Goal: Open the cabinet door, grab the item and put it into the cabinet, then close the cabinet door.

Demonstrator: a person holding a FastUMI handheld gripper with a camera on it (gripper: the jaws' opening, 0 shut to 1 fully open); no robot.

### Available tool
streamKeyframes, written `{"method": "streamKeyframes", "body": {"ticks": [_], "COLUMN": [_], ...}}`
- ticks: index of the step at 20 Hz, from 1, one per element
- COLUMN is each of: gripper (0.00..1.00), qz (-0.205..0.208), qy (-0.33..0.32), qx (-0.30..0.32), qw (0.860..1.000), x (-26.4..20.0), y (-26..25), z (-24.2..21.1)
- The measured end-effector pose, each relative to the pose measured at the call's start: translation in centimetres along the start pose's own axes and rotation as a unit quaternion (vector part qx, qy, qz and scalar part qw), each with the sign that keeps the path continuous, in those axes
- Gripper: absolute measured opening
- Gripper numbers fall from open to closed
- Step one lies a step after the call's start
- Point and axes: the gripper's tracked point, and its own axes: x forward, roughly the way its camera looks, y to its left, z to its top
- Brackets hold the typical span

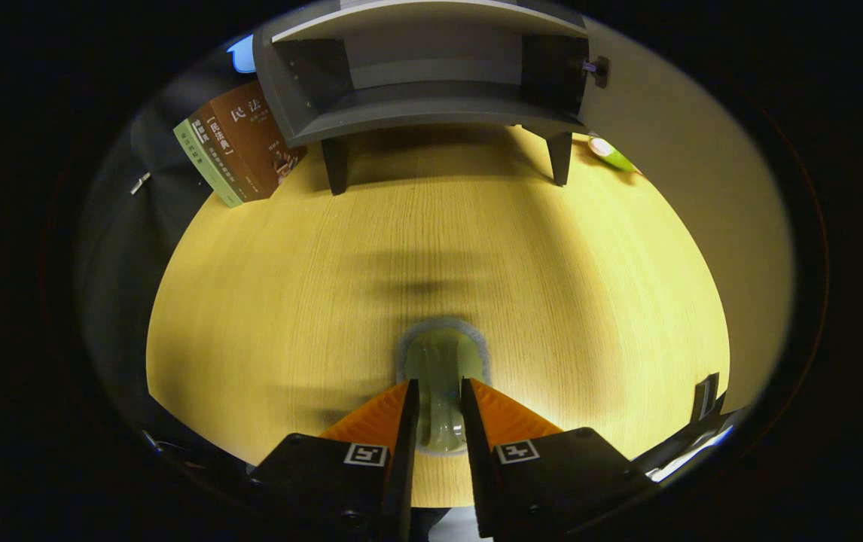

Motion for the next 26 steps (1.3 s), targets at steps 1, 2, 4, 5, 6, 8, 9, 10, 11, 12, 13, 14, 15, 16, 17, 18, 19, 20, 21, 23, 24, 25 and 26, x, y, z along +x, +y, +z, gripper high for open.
{"method": "streamKeyframes", "body": {"ticks": [1,2,4,5,6,8,9,10,11,12,13,14,15,16,17,18,19,20,21,23,24,25,26], "gripper": [0.38,0.38,0.38,0.38,0.38,0.4,0.42,0.23,0.23,0.23,0.18,0.14,0.14,0.14,0.14,0.14,0.14,0.14,0.14,0.14,0.14,0.14,0.14], "qz": [-0.003,-0.006,-0.015,-0.014,-0.016,-0.017,-0.025,-0.025,-0.026,-0.027,-0.026,-0.023,-0.02,-0.016,-0.015,-0.013,-0.013,-0.012,-0.014,-0.014,-0.014,-0.017,-0.019], "qy": [0.004,0.011,0.017,0.019,0.017,0.017,0.013,0.021,0.02,0.017,0.018,0.022,0.022,0.022,0.017,0.012,0.006,-0.002,-0.009,-0.026,-0.036,-0.047,-0.058], "qx": [-0.005,-0.01,-0.018,-0.022,-0.021,-0.018,-0.008,-0.007,-0.006,0.003,0.01,0.01,0.015,0.016,0.015,0.012,0.009,0.009,0.01,0.016,0.017,0.017,0.017], "qw": [1.0,1.0,1.0,0.999,0.999,1.0,1.0,0.999,0.999,1.0,0.999,0.999,0.999,1.0,1.0,1.0,1.0,1.0,1.0,0.999,0.999,0.999,0.998], "x": [0.5,0.7,1.0,1.2,1.2,1.3,1.4,1.8,1.4,1.3,1.5,1.2,1.2,0.9,0.6,-0.1,-0.8,-1.8,-2.8,-5.1,-6.3,-7.6,-8.8], "y": [0.0,-0.2,-0.6,-0.4,-0.5,-0.6,-0.7,-0.7,-0.7,-0.8,-0.8,-0.8,-0.7,-0.6,-0.6,-0.6,-0.7,-0.8,-0.8,-0.7,-0.7,-0.8,-0.8], "z": [-0.1,-0.5,-0.8,-0.9,-0.7,-0.7,-0.4,-0.7,-0.5,-0.5,-0.6,-0.5,-0.3,-0.2,0.1,0.5,0.8,1.2,1.8,3.0,3.7,4.5,5.3]}}
